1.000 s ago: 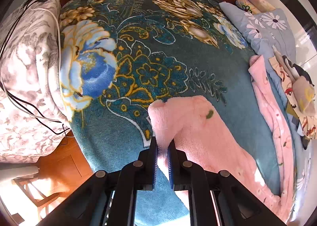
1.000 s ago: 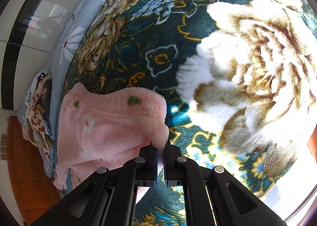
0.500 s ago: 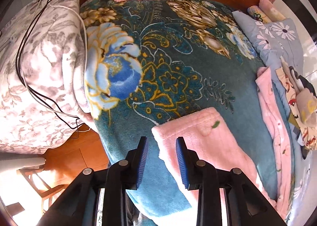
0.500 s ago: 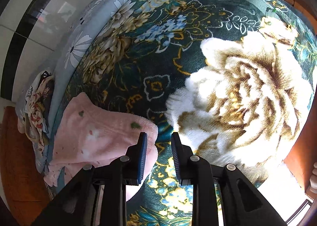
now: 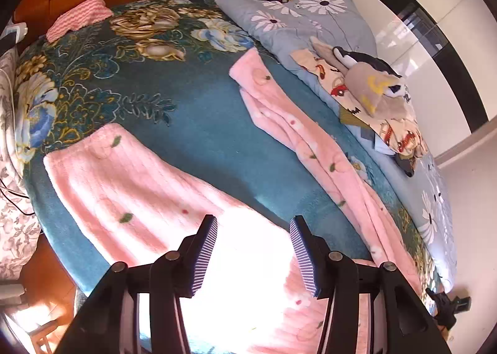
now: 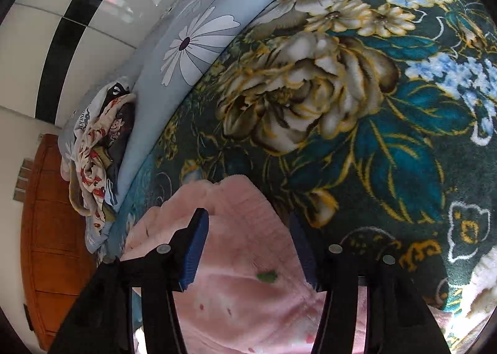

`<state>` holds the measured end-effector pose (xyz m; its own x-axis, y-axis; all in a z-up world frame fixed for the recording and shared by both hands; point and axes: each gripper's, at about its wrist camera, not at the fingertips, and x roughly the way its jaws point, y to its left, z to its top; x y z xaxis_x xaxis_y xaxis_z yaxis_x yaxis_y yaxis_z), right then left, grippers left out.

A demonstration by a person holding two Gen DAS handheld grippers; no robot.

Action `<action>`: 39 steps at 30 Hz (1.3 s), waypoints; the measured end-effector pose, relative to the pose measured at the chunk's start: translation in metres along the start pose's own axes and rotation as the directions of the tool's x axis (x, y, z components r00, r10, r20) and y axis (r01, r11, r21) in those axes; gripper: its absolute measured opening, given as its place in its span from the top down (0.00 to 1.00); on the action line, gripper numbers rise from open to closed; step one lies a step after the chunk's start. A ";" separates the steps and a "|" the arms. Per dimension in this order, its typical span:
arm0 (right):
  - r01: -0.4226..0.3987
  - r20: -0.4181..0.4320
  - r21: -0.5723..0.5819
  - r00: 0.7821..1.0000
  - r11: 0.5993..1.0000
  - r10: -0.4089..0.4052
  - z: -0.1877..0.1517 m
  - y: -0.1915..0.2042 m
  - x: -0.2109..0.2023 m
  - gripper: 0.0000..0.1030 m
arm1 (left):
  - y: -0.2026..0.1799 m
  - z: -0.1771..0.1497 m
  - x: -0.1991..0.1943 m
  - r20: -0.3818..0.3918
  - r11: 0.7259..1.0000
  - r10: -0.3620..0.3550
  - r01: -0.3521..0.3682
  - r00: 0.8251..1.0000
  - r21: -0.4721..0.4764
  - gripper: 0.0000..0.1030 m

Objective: Fold clothes

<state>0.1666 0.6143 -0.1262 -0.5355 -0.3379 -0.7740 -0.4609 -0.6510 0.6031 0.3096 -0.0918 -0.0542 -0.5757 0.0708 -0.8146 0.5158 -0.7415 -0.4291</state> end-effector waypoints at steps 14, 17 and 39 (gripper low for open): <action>-0.323 -0.166 0.028 0.932 0.946 0.323 0.004 0.010 0.038 0.41 | -0.046 -0.032 -0.008 0.039 0.979 0.060 -0.066 0.997 0.191 0.41; -0.398 -0.211 -0.007 0.897 0.917 0.388 -0.003 0.021 0.043 0.41 | -0.051 -0.034 -0.005 0.031 0.976 0.059 -0.064 0.998 0.207 0.41; -0.161 -0.059 0.053 0.985 0.986 0.164 0.022 0.040 0.046 0.76 | -0.041 -0.038 0.001 0.009 0.977 0.077 -0.077 0.997 0.197 0.41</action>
<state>0.1075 0.5878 -0.1338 -0.5609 -0.4794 -0.6749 -0.4061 -0.5511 0.7290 0.3123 -0.0362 -0.0521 -0.5403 0.0075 -0.8415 0.4233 -0.8618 -0.2794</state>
